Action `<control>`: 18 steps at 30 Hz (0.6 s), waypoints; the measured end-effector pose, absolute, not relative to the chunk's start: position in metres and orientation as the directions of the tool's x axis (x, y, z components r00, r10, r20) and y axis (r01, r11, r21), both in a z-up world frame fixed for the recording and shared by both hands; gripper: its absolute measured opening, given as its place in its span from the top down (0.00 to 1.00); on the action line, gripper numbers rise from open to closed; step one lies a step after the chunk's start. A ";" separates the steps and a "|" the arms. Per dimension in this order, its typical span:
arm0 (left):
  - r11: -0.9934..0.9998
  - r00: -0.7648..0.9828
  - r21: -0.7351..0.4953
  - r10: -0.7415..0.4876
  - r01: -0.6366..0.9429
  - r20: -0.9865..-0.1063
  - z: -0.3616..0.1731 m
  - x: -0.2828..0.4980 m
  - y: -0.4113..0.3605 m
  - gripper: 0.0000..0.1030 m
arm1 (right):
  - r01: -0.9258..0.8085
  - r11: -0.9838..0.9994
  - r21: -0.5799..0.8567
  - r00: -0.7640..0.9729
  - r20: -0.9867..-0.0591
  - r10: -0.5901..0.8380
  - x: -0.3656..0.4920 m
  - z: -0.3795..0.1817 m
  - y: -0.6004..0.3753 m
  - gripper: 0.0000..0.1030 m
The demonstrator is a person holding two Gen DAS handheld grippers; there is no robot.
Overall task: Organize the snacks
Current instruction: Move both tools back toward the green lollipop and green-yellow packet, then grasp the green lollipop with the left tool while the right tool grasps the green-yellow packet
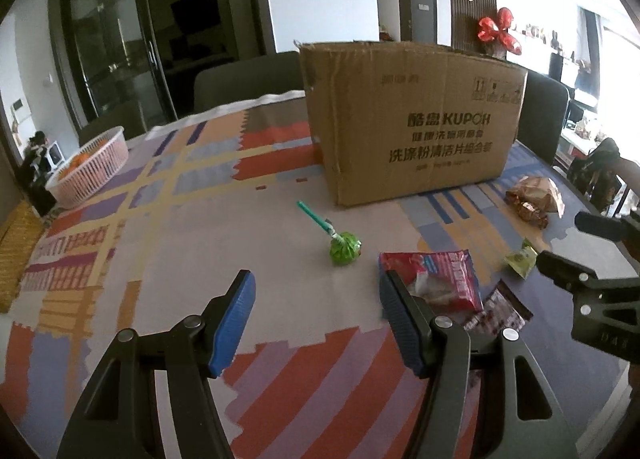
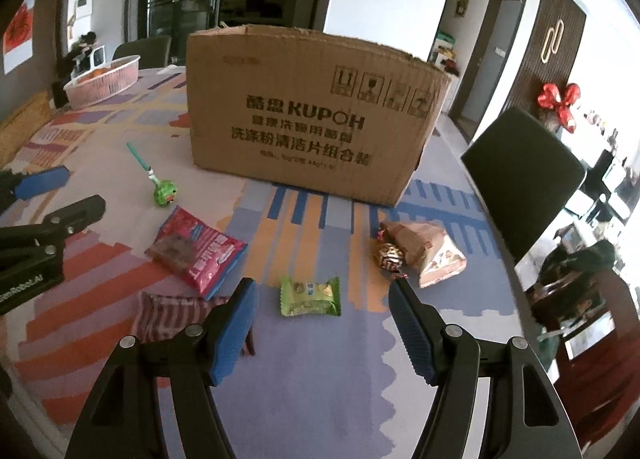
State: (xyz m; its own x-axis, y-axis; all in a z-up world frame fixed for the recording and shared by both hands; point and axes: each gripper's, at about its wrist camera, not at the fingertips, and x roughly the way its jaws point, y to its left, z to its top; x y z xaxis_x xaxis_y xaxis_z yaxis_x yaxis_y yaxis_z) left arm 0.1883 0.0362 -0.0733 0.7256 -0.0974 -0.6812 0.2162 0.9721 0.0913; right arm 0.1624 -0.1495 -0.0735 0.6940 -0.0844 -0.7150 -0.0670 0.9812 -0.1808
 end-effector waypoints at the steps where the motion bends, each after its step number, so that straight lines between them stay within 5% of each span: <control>1: 0.972 0.722 0.091 -0.098 0.219 -0.685 -0.076 0.192 0.035 0.39 | -0.064 0.983 -0.171 0.688 -0.721 -0.081 0.165 -0.076 -0.151 0.34; 18: 0.970 0.677 0.047 -0.131 0.238 -0.725 -0.105 0.242 0.021 0.59 | -0.050 0.995 -0.091 0.604 -0.796 -0.042 0.192 -0.106 -0.161 0.39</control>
State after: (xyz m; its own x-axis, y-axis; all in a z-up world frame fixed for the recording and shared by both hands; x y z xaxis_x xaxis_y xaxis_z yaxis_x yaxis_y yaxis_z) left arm 0.2424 0.0205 -0.1048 0.6766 -0.1308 -0.7247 0.2382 0.9701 0.0473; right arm 0.1921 -0.1611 -0.1061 0.6044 -0.0424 -0.7955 -0.0502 0.9946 -0.0912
